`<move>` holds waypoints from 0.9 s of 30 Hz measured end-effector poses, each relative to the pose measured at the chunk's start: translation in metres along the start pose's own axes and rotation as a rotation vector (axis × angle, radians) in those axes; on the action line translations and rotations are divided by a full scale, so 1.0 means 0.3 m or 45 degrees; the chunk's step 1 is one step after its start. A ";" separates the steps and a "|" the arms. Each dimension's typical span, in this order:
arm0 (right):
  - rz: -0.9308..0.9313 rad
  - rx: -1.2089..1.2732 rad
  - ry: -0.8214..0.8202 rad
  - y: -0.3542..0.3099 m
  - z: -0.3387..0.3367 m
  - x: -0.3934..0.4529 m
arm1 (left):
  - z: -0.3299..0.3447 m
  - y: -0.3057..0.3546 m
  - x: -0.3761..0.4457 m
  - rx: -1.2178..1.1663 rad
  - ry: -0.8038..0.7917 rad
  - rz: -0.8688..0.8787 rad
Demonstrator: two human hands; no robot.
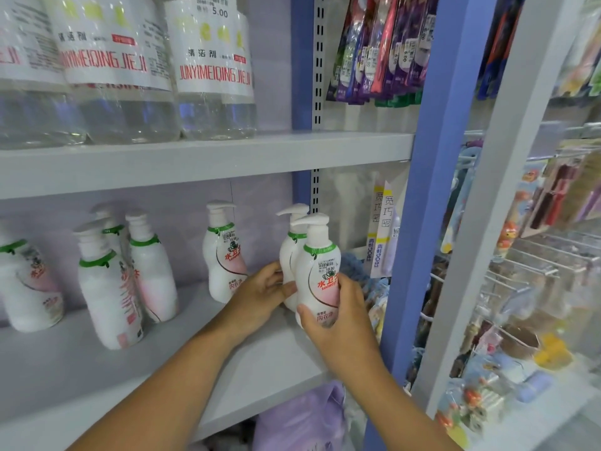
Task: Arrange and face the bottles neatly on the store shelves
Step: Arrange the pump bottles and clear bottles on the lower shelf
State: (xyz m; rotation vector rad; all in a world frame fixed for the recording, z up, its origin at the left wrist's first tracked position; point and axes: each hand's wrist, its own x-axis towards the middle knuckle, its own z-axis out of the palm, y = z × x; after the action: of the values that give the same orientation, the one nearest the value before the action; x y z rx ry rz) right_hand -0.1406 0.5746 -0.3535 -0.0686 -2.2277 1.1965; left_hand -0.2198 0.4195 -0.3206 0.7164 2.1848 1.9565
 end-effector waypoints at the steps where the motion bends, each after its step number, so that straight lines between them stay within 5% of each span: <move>1: -0.005 0.011 0.009 0.006 -0.001 0.004 | 0.002 0.010 -0.007 0.044 0.005 0.004; 3: -0.011 0.081 0.015 0.015 -0.012 0.005 | -0.008 0.035 -0.029 0.210 0.218 0.069; 6: -0.028 0.197 0.097 0.006 -0.037 -0.038 | -0.083 0.067 -0.063 0.431 1.035 0.349; 8: -0.268 0.250 0.268 -0.037 -0.047 -0.115 | -0.149 0.056 -0.054 0.571 1.320 0.406; 11: -0.557 0.418 0.295 -0.131 -0.022 -0.223 | -0.188 0.004 -0.015 0.473 1.051 0.057; 13: -0.471 0.504 0.129 -0.181 0.014 -0.227 | -0.191 -0.015 -0.009 0.445 0.863 -0.120; 21: -0.043 0.183 -0.346 -0.232 0.239 -0.054 | -0.210 0.055 -0.274 0.320 0.578 -0.143; 24: -0.074 0.180 -0.315 -0.268 0.342 -0.071 | -0.265 0.093 -0.387 0.666 0.391 -0.071; 27: 0.009 0.248 -0.137 -0.302 0.404 -0.089 | -0.365 0.102 -0.479 0.740 0.752 0.157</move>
State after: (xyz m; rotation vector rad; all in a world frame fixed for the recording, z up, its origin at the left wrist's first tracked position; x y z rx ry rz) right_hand -0.1624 0.4226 -0.3463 0.0673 -2.1905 1.4454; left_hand -0.1285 0.2615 -0.3056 0.3468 3.2033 1.7377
